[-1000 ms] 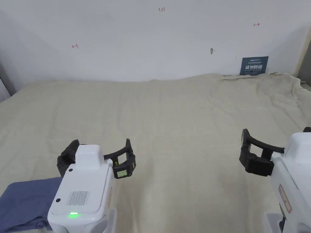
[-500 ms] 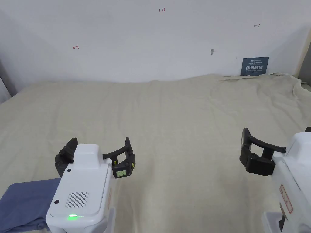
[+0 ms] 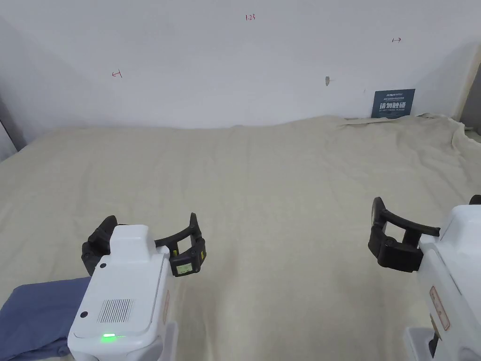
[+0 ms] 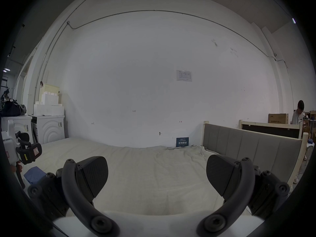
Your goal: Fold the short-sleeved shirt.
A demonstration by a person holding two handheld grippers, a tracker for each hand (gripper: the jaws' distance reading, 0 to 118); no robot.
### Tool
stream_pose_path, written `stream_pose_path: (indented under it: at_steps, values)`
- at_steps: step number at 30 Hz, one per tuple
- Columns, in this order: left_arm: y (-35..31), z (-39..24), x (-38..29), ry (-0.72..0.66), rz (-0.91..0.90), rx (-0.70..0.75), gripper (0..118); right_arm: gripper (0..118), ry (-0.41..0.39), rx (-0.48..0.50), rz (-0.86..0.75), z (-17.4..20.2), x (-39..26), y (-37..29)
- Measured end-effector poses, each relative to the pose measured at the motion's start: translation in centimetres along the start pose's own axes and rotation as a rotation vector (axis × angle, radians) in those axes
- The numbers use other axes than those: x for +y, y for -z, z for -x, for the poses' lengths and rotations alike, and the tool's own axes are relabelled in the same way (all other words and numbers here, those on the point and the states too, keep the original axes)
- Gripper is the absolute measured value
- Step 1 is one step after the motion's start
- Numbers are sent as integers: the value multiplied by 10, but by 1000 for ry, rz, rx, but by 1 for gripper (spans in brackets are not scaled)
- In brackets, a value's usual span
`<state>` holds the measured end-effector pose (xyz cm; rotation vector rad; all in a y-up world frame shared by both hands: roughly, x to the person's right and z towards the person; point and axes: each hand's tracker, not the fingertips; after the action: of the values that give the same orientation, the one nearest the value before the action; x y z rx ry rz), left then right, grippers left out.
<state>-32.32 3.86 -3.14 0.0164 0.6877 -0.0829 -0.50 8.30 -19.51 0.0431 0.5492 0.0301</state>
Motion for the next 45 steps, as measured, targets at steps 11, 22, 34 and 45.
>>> stream_pose_path:
  at_steps: [11,22,34,45]
  values:
    - [-2,-1,1,5,-7,-8,118,114,-1,1,-7,1,1,-1]
    - [-2,-3,1,5,-7,-10,118,114,-2,-2,-12,1,3,-1]
    - [-3,-3,0,16,-11,-6,118,114,-12,-2,-19,3,3,-1]
    - [-5,-1,2,20,-22,-4,118,114,-7,-1,-24,3,5,0]
